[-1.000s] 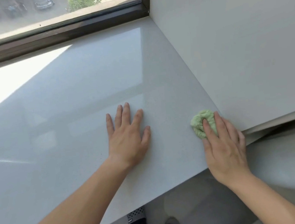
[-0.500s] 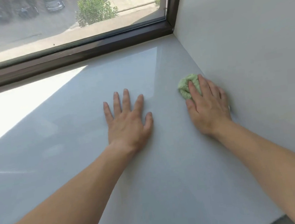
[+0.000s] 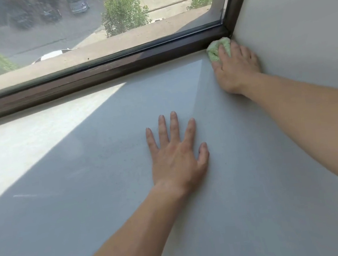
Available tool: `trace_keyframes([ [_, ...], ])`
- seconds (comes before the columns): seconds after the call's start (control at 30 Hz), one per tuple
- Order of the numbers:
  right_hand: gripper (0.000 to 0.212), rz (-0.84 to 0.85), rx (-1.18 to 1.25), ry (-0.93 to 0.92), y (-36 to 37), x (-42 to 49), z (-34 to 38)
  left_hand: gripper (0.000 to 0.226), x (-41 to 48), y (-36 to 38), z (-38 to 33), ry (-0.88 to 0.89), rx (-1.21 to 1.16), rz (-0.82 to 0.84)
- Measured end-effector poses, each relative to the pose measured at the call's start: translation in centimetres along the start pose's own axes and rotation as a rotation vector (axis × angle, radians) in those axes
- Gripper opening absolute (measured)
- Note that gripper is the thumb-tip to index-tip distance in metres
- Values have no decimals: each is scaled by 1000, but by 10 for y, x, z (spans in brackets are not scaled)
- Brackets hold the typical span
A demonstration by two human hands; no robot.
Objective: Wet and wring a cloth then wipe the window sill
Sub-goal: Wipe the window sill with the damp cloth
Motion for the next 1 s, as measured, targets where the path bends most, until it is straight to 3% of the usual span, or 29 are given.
trace_keyframes([
  [0.23,56,5,39,-13,18,-123,-38,66,-3,0,5,16,-27,-5],
  [0.37,56,3,41,3,38,-227,-69,63,-17,-8,7,35,-186,-43],
  [0.63,53,-31,141,5,58,-397,-119,51,-166,3,-9,-17,-206,-98],
  [0.83,52,-27,198,18,56,-447,-104,53,-288,3,9,-205,-176,-112],
  [1.0,47,-74,235,-156,50,-477,-45,54,-339,-2,27,-301,-227,-142],
])
Point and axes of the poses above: each hand's wrist, its own x-axis towards the middle knuckle, its own y-axis out of the palm, z = x × y, the point moved 1 cm from there along x, towards the middle knuckle, and after that the axes turned 13 degrees about -x, right-handed, at the moved point
